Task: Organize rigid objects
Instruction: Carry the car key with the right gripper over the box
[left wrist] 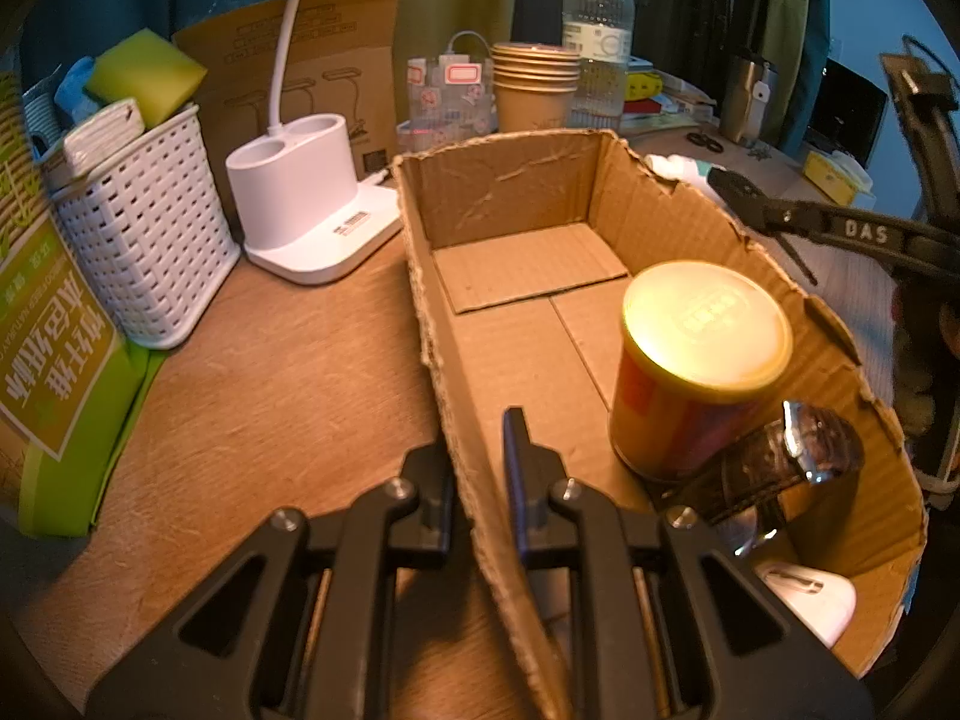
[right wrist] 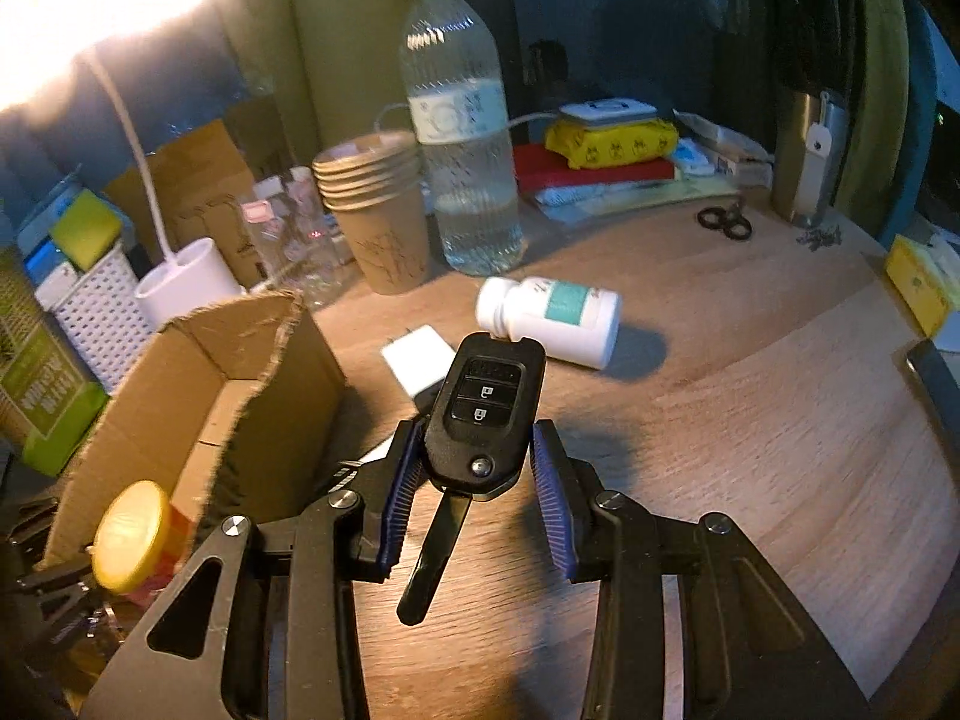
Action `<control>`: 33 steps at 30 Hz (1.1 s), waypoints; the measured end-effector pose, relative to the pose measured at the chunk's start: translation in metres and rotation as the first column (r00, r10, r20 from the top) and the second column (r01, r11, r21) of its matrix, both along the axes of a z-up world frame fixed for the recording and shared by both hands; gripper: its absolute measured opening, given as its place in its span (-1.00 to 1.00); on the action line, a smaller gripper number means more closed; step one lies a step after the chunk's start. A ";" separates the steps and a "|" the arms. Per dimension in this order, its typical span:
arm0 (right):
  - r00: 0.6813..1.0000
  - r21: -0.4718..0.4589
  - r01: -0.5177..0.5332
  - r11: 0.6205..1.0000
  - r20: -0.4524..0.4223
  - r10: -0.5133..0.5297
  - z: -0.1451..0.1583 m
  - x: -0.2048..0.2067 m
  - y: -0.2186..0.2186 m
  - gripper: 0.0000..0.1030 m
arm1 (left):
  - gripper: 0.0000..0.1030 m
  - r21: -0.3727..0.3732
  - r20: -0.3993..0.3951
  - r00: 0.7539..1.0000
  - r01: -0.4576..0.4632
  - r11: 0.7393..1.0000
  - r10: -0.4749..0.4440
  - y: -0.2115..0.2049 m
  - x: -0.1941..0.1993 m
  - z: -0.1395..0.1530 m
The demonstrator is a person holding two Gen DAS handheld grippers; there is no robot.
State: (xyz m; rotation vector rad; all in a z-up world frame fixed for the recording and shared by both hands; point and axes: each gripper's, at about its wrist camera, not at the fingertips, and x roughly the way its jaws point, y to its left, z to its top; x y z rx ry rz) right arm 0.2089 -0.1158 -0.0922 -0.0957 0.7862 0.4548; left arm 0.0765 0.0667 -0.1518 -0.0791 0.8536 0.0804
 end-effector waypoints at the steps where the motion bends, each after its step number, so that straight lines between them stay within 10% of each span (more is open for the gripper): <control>1: 1.000 0.003 -0.005 1.000 0.006 0.005 0.003 -0.003 0.001 -0.22 | -0.71 0.000 0.000 1.000 0.000 1.000 0.000 0.000 0.000 0.000; 33: 0.969 0.037 -0.242 0.970 0.055 0.240 0.035 -0.061 0.056 -0.22 | -0.71 0.000 0.000 1.000 0.001 1.000 -0.001 0.000 0.000 0.000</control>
